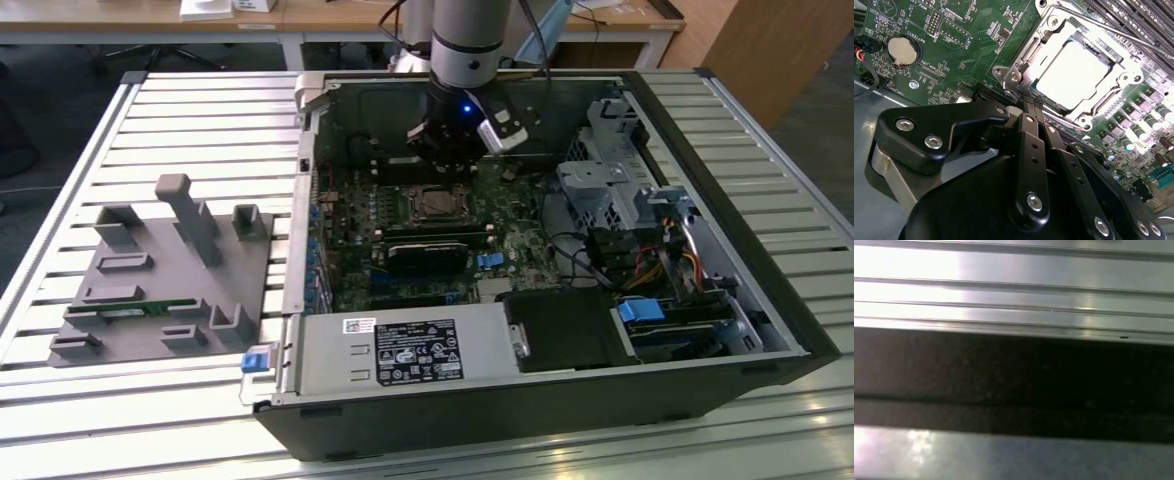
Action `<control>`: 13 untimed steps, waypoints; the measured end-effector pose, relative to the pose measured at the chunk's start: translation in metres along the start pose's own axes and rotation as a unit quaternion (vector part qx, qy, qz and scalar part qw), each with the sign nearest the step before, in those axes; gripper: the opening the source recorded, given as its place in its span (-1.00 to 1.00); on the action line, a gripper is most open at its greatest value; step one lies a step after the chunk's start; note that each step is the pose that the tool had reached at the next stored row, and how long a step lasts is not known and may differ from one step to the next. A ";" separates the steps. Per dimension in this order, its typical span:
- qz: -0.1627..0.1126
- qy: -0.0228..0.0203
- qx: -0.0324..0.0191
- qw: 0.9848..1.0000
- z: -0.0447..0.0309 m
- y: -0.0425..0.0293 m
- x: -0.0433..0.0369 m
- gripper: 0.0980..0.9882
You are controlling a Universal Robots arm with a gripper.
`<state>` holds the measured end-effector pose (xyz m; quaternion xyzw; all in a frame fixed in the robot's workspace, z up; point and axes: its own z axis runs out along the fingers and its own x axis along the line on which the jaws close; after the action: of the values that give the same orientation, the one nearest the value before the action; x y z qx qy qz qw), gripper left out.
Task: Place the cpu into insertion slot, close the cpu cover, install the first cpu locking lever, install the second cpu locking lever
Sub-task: 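Install the second cpu locking lever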
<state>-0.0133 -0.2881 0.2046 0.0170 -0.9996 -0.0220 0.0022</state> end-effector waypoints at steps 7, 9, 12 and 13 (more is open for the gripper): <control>0.000 0.000 0.000 1.000 -0.0001 -0.0027 0.0001 -0.98; 0.000 0.000 0.000 1.000 -0.0001 -0.0038 0.0001 -0.98; 0.000 0.000 0.000 1.000 -0.0004 -0.0043 0.0002 -0.98; 0.000 0.000 0.000 1.000 -0.0011 -0.0043 0.0002 -0.98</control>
<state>-0.0133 -0.2925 0.2055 0.0169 -0.9996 -0.0219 0.0022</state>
